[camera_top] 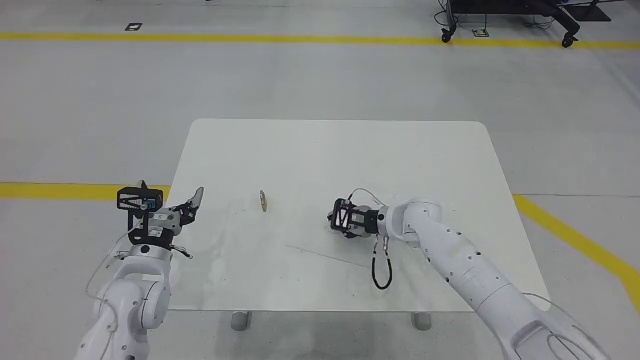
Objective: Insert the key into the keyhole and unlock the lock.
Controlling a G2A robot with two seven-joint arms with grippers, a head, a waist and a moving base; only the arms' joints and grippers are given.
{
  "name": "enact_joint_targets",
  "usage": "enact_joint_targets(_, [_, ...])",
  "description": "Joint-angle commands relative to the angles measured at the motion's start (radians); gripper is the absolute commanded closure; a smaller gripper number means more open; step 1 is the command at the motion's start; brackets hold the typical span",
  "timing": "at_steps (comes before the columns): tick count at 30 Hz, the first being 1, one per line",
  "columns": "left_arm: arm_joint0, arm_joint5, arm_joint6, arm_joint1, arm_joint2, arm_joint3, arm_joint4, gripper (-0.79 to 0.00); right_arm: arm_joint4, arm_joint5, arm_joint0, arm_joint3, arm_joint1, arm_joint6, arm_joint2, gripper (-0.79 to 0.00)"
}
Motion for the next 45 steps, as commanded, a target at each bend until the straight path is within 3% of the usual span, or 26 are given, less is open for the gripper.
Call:
enact_joint_targets(1, [0.0, 0.0, 0.0, 0.0, 0.0, 0.0, 0.0, -0.785, -0.002, -0.002, 0.0, -0.003, 0.001, 0.0, 0.0, 0.0])
enact_joint_targets(13, [0.0, 0.0, 0.0, 0.0, 0.0, 0.0, 0.0, -0.785, 0.014, -0.048, -0.009, -0.047, 0.026, -0.084, 0.057, 0.0])
enact_joint_targets(31, [0.0, 0.0, 0.0, 0.0, 0.0, 0.0, 0.0, -0.785, 0.01, -0.057, -0.027, -0.074, 0.039, -0.059, 0.077, 0.0])
enact_joint_targets(34, [-0.01, -0.053, -0.033, 0.004, 0.041, -0.063, 0.128, -0.785, 0.01, -0.057, -0.027, -0.074, 0.039, -0.059, 0.077, 0.0])
enact_joint_targets(39, [-0.123, -0.19, -0.133, -0.001, 0.176, -0.11, 0.174, -0.785, 0.01, -0.057, -0.027, -0.074, 0.039, -0.059, 0.077, 0.0])
enact_joint_targets(41, [-0.204, -0.259, -0.223, -0.007, 0.251, -0.077, 0.171, -0.785, 0.01, -0.057, -0.027, -0.074, 0.039, -0.059, 0.077, 0.0])
enact_joint_targets(45, [-0.366, -0.287, -0.342, -0.029, 0.408, 0.028, 0.222, -0.785, 0.01, -0.057, -0.027, -0.074, 0.039, -0.059, 0.077, 0.0])
